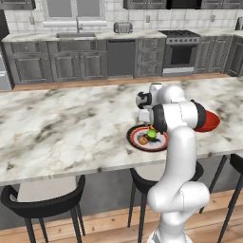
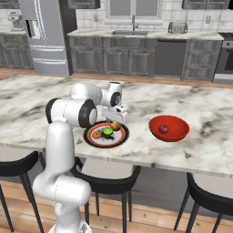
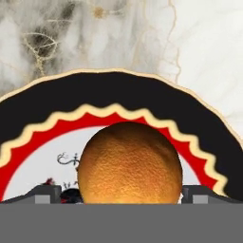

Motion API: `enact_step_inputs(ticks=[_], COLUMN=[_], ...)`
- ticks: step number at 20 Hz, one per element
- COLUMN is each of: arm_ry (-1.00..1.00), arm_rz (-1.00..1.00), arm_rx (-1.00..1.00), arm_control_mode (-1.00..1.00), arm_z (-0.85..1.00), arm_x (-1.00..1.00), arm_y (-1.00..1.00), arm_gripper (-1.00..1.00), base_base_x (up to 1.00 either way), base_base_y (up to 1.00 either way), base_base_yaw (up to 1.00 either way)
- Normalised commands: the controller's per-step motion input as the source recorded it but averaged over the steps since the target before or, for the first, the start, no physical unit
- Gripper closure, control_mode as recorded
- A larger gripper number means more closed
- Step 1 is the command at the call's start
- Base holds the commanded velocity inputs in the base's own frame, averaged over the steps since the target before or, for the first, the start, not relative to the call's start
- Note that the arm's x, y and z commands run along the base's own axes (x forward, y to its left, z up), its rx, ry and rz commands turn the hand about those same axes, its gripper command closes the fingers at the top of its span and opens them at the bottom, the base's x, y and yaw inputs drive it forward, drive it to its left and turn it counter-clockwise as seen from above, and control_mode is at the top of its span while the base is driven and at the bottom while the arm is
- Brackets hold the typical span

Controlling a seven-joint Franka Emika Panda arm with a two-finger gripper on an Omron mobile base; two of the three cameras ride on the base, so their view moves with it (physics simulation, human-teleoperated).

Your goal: Take the fruits from the plate on the dining counter and place two fruits in each bowl.

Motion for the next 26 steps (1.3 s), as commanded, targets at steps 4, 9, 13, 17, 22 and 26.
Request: enact_step_inputs(ticks=[4,9,13,17,22,26], arm_ry=[0.00,0.00,0.00,0.00,0.00,-0.01], arm_rz=[0.00,0.00,0.00,0.00,0.00,0.00], arm_rx=[0.00,0.00,0.00,0.00,0.01,0.00], arm_control_mode=[-1.00,-1.00,-1.00,-1.00,-1.00,-1.00], arm_z=[-0.25,-0.25,-0.07,0.00,0.00,0.01], arm_x=[-0.09,0.00,0.00,0.00,0.00,-0.10], arm_y=[-0.01,-0.02,0.00,0.00,-0.03,-0.01], arm_gripper=[-1.00,-1.00,-1.00,-1.00,1.00,1.00], base_base_x=[0.00,0.00,0.00,0.00,0.00,0.00], base_base_y=[0.00,0.00,0.00,0.00,0.00,0.00], base_base_yaw=[0.00,0.00,0.00,0.00,0.00,0.00])
